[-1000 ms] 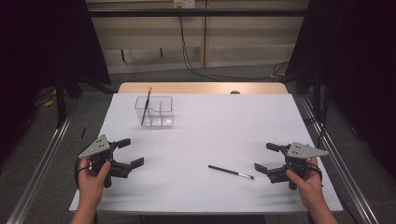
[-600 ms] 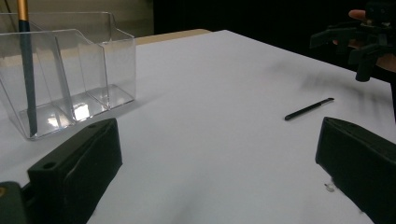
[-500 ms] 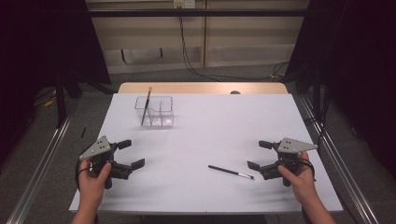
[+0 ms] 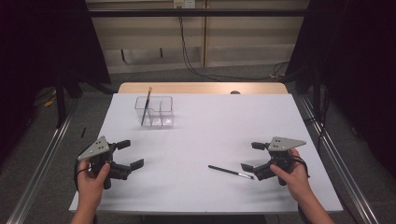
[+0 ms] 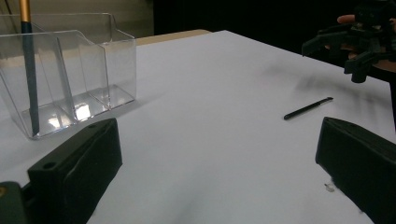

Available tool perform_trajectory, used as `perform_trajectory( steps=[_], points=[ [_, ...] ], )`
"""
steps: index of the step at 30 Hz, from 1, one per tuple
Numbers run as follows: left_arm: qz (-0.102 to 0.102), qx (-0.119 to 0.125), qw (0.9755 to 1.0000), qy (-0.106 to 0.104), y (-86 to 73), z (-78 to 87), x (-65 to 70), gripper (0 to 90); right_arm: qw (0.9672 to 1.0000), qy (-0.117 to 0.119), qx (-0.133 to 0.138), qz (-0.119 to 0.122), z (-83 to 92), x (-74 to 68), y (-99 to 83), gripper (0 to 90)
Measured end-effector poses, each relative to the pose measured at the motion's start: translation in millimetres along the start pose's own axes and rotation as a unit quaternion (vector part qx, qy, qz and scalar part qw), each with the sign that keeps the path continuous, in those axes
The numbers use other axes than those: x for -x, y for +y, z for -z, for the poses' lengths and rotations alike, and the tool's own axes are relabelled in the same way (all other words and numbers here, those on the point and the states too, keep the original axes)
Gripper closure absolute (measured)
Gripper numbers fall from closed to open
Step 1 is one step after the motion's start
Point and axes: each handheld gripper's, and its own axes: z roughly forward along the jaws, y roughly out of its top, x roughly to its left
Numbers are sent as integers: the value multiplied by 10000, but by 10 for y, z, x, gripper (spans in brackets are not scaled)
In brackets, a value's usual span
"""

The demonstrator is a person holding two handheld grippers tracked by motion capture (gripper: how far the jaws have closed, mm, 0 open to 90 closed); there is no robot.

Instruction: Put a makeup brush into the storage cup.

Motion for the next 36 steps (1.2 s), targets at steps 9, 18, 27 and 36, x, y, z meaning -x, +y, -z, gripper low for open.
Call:
perform_trajectory(
  steps=[9, 18, 27, 36],
  points=[
    [-14, -23, 10000, -21, 6, -21, 7, 3, 9989, 126, -440, -71, -41, 32, 34, 30],
    [-27, -61, 10000, -52, 9, -34, 10, 3, 9943, 144, -1050, 60, -83, 49, 63, 24],
    [-27, -51, 10000, -55, 16, -43, 10, 3, 9897, 178, -1415, 121, -99, 69, 100, 119],
    [-38, -59, 9999, -71, 22, -42, 7, 3, 9806, 59, -1936, 293, -144, 35, 189, 229]
  ],
)
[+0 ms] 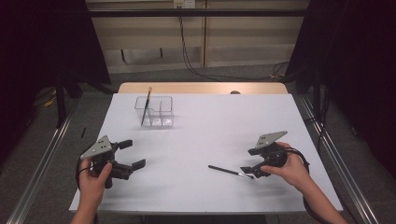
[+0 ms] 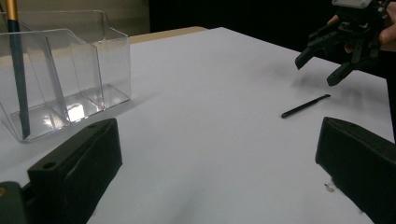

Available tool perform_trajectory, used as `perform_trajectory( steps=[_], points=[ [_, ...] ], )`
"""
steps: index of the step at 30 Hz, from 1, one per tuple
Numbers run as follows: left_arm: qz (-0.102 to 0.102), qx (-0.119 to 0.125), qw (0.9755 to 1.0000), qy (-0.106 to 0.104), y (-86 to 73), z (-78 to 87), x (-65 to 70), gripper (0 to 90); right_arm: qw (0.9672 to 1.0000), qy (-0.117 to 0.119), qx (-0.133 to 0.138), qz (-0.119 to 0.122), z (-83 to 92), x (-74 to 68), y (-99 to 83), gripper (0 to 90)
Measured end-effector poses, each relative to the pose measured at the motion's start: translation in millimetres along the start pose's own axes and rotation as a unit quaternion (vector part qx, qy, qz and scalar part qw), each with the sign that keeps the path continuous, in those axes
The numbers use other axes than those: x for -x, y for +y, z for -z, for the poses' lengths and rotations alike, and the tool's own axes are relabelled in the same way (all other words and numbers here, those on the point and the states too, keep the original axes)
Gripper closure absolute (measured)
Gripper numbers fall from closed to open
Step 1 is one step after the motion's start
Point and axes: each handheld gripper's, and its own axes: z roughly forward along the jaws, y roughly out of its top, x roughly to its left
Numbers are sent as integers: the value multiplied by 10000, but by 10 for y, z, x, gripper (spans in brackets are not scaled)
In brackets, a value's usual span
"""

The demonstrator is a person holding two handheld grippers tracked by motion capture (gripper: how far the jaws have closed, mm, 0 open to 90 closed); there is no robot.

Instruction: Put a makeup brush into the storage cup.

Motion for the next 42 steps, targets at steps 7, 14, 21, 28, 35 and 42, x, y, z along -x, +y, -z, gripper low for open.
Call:
perform_trajectory(
  steps=[7, 14, 21, 28, 35, 42],
  points=[
    [3, 8, 10000, -10, 2, -7, 4, 3, 9995, 47, -299, 33, -31, -21, 28, 337],
    [-7, 4, 10000, -30, 4, -24, 8, 4, 9976, 137, -675, 79, -52, -45, 53, 471],
    [-10, -11, 10000, -63, 1, -28, 3, 4, 9955, 167, -906, 229, -83, -76, 55, 529],
    [-4, -18, 10000, -82, 1, -38, 4, 5, 9936, 302, -1040, 336, -122, -129, 74, 593],
    [-17, -24, 10000, -83, 3, -41, 4, 5, 9906, 389, -1221, 484, -185, -200, 100, 632],
    [-13, -46, 10000, -86, -2, -48, 1, 5, 9873, 254, -1418, 665, -219, -228, 138, 752]
  ],
)
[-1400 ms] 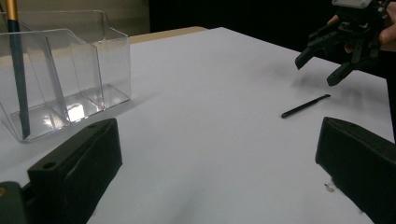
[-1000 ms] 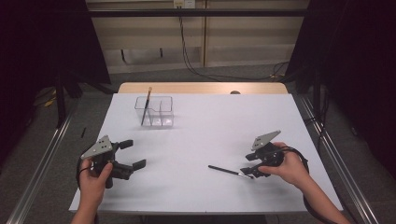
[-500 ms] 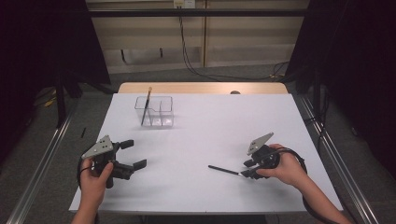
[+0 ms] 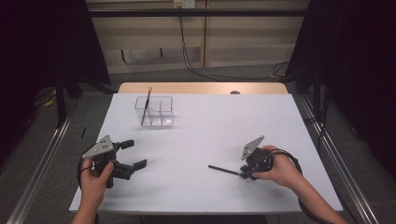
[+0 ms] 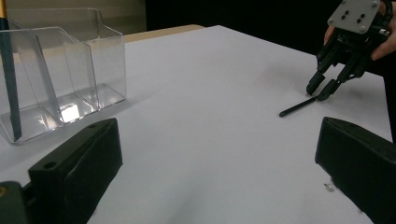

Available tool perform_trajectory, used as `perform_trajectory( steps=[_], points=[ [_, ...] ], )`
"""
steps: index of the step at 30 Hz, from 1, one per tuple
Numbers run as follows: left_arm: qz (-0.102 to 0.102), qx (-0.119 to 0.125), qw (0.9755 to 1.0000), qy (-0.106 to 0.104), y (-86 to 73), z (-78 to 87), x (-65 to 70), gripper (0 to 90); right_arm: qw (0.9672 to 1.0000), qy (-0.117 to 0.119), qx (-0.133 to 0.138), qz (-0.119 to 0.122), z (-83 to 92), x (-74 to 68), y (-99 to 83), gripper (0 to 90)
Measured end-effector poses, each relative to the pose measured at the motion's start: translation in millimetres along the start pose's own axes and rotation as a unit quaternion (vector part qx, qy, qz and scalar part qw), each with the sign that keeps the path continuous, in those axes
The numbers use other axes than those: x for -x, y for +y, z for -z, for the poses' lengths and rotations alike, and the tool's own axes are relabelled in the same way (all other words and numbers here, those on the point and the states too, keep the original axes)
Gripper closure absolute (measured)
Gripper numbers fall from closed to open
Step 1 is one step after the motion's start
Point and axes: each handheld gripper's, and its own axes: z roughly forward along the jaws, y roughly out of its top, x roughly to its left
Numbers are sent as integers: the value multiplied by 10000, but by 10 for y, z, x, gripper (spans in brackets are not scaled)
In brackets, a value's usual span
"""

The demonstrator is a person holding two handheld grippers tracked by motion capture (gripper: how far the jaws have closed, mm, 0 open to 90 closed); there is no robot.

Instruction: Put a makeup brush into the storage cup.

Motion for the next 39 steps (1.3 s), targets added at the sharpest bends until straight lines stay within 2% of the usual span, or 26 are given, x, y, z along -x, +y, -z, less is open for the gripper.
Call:
perform_trajectory(
  steps=[2, 3, 11, 15, 18, 23, 31, 36, 39],
  points=[
    [-9, -15, 10000, -5, -1, -9, 0, 5, 9999, -5, -45, 143, -7, 0, 17, 813],
    [-19, -23, 10000, -9, -1, -13, 0, 5, 9999, 28, -76, 121, -9, -4, 28, 832],
    [-30, -53, 10000, -28, 10, -47, 15, 5, 9998, 29, -204, 85, -14, -5, 61, 846],
    [-33, -51, 10000, -52, 20, -59, 24, 5, 9998, 72, -182, 1, -11, 8, 59, 846],
    [-36, -41, 10000, -59, 24, -63, 20, 5, 9998, 48, -207, 53, -8, 5, 67, 846],
    [-41, -68, 9999, -94, 21, -84, 22, 5, 9997, 168, -145, -101, -9, 33, 79, 847],
    [-61, -72, 9999, -125, 38, -124, 32, 5, 9996, 230, 67, -123, 32, 54, 115, 847],
    [-57, -85, 9999, -139, 37, -139, 39, 5, 9997, 166, -76, -152, -13, 56, 111, 846],
    [-52, -78, 9999, -134, 36, -137, 38, 5, 9992, 202, -107, -323, -28, 59, 93, 844]
  ],
)
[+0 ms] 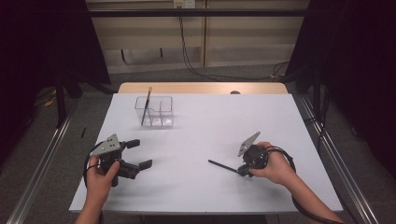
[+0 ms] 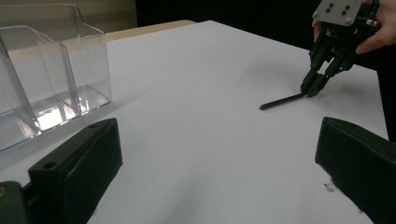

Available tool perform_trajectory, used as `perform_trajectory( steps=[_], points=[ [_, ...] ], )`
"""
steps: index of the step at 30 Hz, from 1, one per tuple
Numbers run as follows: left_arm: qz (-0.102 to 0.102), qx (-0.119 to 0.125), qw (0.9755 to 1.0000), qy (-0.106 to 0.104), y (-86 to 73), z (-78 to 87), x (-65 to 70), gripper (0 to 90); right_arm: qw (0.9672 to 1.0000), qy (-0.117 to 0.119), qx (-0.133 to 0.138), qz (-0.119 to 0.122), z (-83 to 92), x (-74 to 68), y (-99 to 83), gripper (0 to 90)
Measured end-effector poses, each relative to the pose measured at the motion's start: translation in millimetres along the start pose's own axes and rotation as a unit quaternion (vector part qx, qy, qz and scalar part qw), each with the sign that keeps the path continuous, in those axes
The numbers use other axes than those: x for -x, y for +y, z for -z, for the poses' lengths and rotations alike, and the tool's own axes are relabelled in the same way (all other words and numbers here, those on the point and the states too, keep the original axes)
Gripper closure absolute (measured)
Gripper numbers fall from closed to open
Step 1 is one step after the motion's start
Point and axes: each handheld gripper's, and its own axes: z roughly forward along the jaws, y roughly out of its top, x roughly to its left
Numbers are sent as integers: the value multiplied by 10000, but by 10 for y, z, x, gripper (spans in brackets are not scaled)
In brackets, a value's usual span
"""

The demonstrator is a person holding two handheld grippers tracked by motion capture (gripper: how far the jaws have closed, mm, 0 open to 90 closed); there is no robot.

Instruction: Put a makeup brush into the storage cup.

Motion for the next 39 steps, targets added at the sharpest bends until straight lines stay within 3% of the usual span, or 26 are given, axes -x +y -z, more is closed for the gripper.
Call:
perform_trajectory(
  steps=[9, 15, 22, 27, 39],
  points=[
    [-4, -25, 10000, -25, 0, -20, -1, 5, 9999, -17, -148, -32, -17, -9, 35, 828],
    [2, -15, 10000, -50, 10, -40, 8, 5, 9995, -250, -195, 22, -21, -71, 45, 843],
    [17, 42, 10000, -61, 25, -44, 9, 5, 9998, -81, -76, -177, -10, -17, 19, 848],
    [31, 81, 9999, -62, 43, -43, 1, 5, 9995, 109, 170, -238, -11, -5, 30, 848],
    [-18, 83, 9998, -195, 122, -134, 29, 5, 9990, 197, 387, 139, 70, -114, 210, 848]
  ],
)
